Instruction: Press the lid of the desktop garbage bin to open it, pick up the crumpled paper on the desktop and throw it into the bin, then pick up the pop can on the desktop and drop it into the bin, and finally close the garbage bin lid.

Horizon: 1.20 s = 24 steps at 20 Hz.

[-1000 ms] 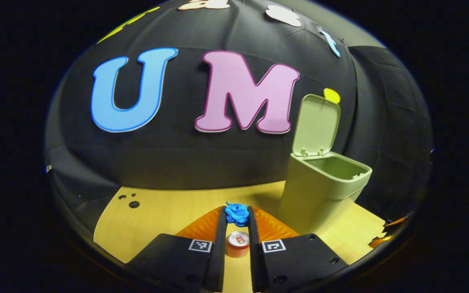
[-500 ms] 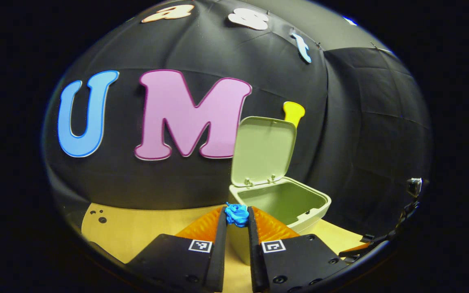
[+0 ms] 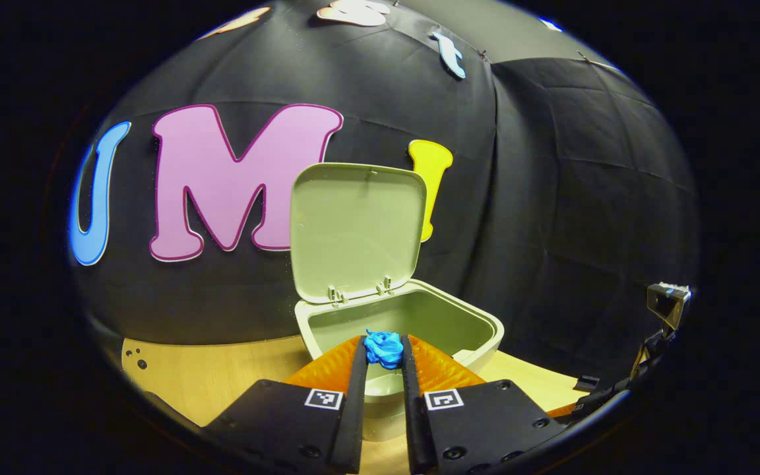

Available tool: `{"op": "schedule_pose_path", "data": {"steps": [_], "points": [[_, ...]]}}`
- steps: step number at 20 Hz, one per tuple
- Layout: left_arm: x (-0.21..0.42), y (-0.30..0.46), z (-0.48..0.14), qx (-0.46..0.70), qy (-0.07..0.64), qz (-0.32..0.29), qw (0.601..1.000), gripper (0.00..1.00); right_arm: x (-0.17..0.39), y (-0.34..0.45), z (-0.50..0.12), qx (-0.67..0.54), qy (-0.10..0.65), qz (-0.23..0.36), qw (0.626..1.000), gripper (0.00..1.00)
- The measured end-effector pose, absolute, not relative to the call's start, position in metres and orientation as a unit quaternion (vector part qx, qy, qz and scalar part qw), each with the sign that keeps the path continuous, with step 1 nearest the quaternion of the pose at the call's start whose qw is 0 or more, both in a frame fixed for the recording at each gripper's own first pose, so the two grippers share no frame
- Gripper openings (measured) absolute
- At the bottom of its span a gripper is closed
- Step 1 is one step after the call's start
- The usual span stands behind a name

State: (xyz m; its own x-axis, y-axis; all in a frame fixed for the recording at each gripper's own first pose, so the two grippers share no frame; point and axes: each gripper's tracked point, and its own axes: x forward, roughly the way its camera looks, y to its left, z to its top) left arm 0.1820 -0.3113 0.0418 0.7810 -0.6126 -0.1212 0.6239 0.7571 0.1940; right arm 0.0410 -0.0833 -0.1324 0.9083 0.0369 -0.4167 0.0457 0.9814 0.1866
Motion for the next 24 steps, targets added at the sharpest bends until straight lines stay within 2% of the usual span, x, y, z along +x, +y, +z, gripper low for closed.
{"op": "schedule_pose_path", "data": {"steps": [4,5,7,10,11,15,16,20,24], "points": [[0.190,-0.320,0.033,0.113,0.035,-0.330,0.936,0.30,0.046,-0.083,-0.138,0.096,0.221,0.008,0.970,0.99],[0.190,-0.322,0.030,0.111,0.041,-0.334,0.935,0.35,0.046,-0.082,-0.139,0.096,0.224,0.011,0.970,0.98],[0.194,-0.323,0.027,0.108,0.044,-0.329,0.937,0.40,0.046,-0.079,-0.140,0.095,0.227,0.019,0.969,0.99],[0.196,-0.319,0.030,0.095,0.039,-0.324,0.940,0.55,0.049,-0.076,-0.141,0.089,0.230,0.032,0.969,0.99],[0.197,-0.319,0.029,0.093,0.040,-0.324,0.941,0.56,0.050,-0.074,-0.142,0.089,0.231,0.034,0.968,0.99],[0.202,-0.296,0.042,0.091,0.022,-0.286,0.954,0.92,0.056,-0.063,-0.144,0.083,0.234,0.050,0.968,0.99],[0.199,-0.287,0.046,0.088,0.012,-0.275,0.957,0.98,0.058,-0.059,-0.145,0.082,0.236,0.054,0.967,0.99],[0.189,-0.221,0.061,0.101,-0.024,-0.208,0.973,0.98,0.061,-0.035,-0.146,0.070,0.236,0.080,0.966,0.99],[0.172,-0.139,0.054,0.079,-0.021,-0.132,0.988,0.98,0.063,-0.008,-0.151,0.054,0.244,0.111,0.962,0.99]]}}
